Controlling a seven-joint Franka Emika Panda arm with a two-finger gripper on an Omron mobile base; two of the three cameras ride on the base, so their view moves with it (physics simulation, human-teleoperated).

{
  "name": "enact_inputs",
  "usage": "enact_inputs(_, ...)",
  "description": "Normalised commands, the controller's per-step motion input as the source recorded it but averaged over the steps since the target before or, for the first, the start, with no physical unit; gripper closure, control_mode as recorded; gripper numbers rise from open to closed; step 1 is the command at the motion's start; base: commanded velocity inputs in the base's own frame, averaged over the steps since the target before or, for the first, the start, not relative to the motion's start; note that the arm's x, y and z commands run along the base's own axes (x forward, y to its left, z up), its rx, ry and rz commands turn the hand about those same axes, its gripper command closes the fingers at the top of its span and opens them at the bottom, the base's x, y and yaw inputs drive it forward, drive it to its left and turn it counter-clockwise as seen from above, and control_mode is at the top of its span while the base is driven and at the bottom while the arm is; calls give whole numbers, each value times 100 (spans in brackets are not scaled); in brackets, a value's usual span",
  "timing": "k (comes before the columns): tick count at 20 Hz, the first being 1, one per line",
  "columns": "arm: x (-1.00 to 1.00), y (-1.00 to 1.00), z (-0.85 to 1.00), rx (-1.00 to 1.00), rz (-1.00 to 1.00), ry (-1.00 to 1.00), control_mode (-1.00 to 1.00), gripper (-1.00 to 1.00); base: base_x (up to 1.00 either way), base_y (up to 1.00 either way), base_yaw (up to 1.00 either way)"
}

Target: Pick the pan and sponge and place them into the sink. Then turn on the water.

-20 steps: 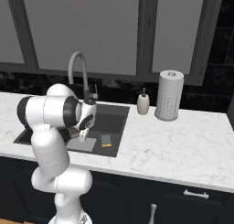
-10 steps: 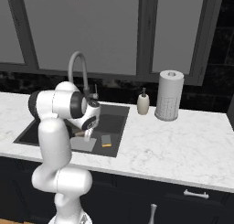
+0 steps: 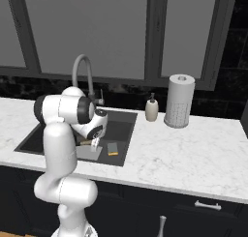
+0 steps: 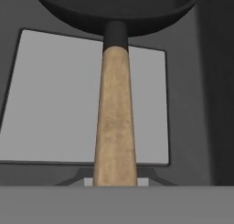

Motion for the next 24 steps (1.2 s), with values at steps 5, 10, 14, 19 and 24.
enact_inputs(5, 0, -6, -25, 0, 0, 2, -100, 100, 0, 0, 0)
enact_inputs(10, 1, -17, -20, 0, 0, 4, -100, 100, 0, 0, 0)
enact_inputs(14, 0, -7, -2, 0, 0, 2, -100, 100, 0, 0, 0)
enact_inputs(19, 0, 0, 0, 0, 0, 3, -100, -100, 0, 0, 0)
enact_inputs(24, 2, 0, 1, -1, 0, 0, -100, -100, 0, 0, 0)
